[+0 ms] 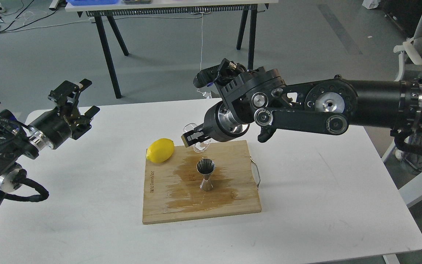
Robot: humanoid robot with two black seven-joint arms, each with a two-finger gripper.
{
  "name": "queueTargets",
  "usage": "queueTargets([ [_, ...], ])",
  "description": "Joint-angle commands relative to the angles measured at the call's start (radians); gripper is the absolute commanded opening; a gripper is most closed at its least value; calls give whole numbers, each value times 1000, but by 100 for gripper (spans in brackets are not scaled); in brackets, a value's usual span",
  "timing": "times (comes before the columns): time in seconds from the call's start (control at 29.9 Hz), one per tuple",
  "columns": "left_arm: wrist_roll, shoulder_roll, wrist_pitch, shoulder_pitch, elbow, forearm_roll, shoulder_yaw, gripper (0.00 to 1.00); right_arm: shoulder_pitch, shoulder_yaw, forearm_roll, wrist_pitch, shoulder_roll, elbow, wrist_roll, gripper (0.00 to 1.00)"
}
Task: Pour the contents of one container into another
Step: 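Tilt the glass cup over the jigger to pour its liquid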
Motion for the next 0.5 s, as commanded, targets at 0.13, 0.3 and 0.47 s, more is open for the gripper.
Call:
queueTargets([
  [0.13,0,0,0,0,0,0,0,99,3,2,0,0,1,8,9,20],
  [0.3,0,0,0,0,0,0,0,99,11,0,0,0,-4,19,11,20],
  [0.47,0,0,0,0,0,0,0,99,12,0,0,0,-4,19,14,20],
])
